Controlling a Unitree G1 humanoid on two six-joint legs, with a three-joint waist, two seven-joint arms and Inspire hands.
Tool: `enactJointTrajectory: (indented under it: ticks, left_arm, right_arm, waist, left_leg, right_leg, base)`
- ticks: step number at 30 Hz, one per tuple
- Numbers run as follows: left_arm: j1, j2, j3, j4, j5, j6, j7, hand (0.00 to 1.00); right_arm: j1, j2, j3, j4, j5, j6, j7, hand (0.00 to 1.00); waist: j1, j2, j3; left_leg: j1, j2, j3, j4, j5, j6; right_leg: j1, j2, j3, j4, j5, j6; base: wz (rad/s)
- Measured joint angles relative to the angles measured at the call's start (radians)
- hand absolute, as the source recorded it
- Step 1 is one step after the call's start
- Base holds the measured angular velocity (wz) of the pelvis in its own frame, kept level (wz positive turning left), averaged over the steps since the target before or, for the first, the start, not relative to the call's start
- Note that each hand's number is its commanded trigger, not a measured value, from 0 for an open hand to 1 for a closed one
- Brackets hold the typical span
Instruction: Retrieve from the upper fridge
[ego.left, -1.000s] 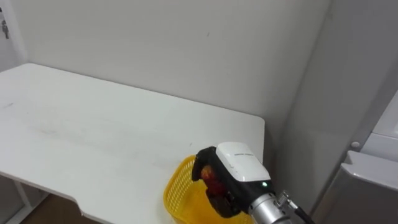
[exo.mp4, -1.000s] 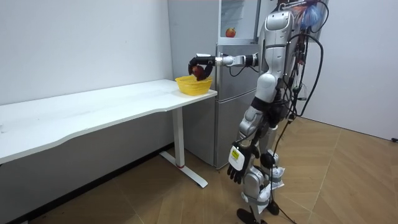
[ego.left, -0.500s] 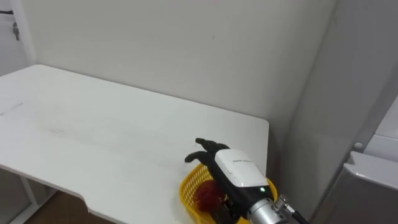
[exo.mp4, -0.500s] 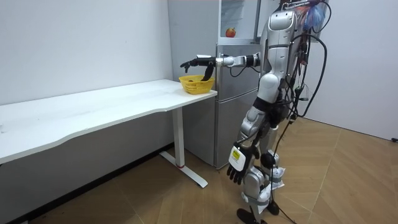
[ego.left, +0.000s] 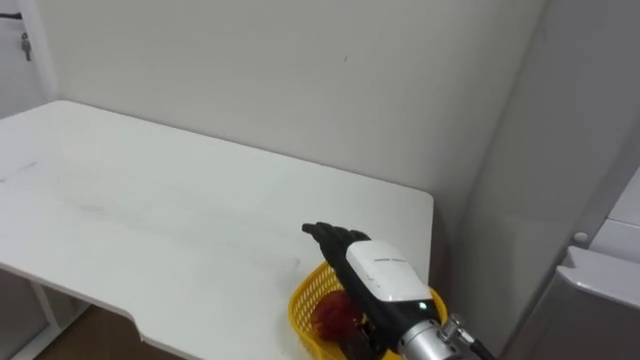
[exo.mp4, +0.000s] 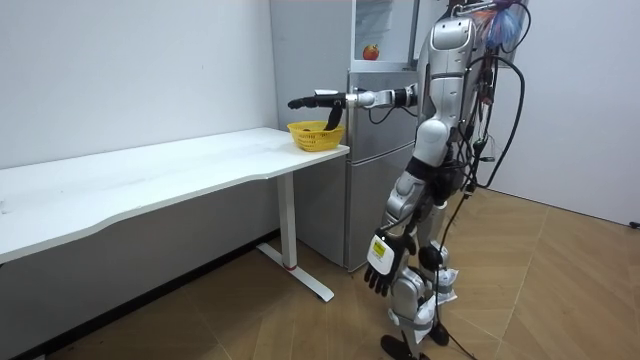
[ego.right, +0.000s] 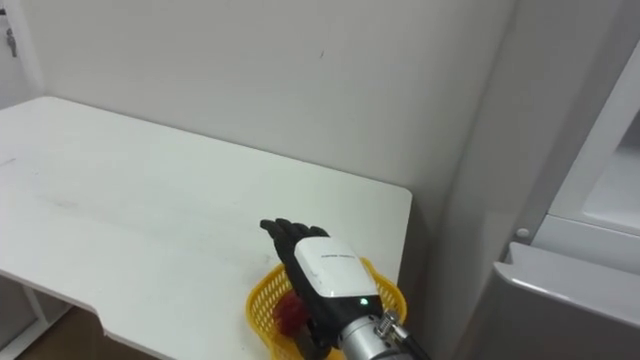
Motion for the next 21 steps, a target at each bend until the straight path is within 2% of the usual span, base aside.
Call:
enactJointTrajectory:
  ticks: [7, 12, 18, 21]
  left_arm:
    - [-0.002, -0.003, 0.0, 0.001, 0.005, 0.0, -0.005, 0.0]
    - [-0.009, -0.003, -0.002, 0.001, -0.004, 0.022, -0.01, 0.0]
    - [-0.01, -0.008, -0.002, 0.001, -0.002, 0.026, 0.002, 0.0]
    - [-0.01, -0.013, 0.001, 0.001, -0.001, 0.027, 0.011, 0.0]
  right_arm:
    - [-0.002, 0.008, 0.0, 0.0, 0.043, 0.002, 0.002, 0.0]
    - [-0.086, 0.082, 0.003, 0.0, 0.042, 0.041, 0.038, 0.0]
    - [-0.109, 0.084, 0.009, 0.0, 0.042, 0.041, 0.039, 0.0]
    - [-0.109, 0.082, 0.007, 0.0, 0.041, 0.041, 0.038, 0.0]
  waist:
    - [0.003, 0.005, 0.0037]
    - [0.002, 0.01, 0.005]
    - [0.0, 0.013, 0.0043]
    - [-0.001, 0.019, 0.0012]
  left_leg:
    - [-0.003, 0.0, -0.001, 0.0, 0.0, 0.0]
    - [-0.009, 0.0, 0.006, 0.005, 0.003, -0.001]
    - [-0.013, -0.002, 0.005, 0.008, 0.004, 0.0]
    - [-0.014, -0.003, 0.007, 0.006, 0.004, 0.001]
  right_leg:
    - [-0.001, 0.0, -0.006, -0.001, 0.0, 0.0]
    - [-0.017, 0.0, 0.003, -0.001, 0.0, 0.0]
    - [-0.017, -0.003, 0.002, 0.0, 0.0, 0.0]
    - [-0.017, -0.003, 0.002, 0.001, 0.0, 0.0]
  base:
    - [0.0]
    - [-0.05]
    - [0.01]
    - [-0.01]
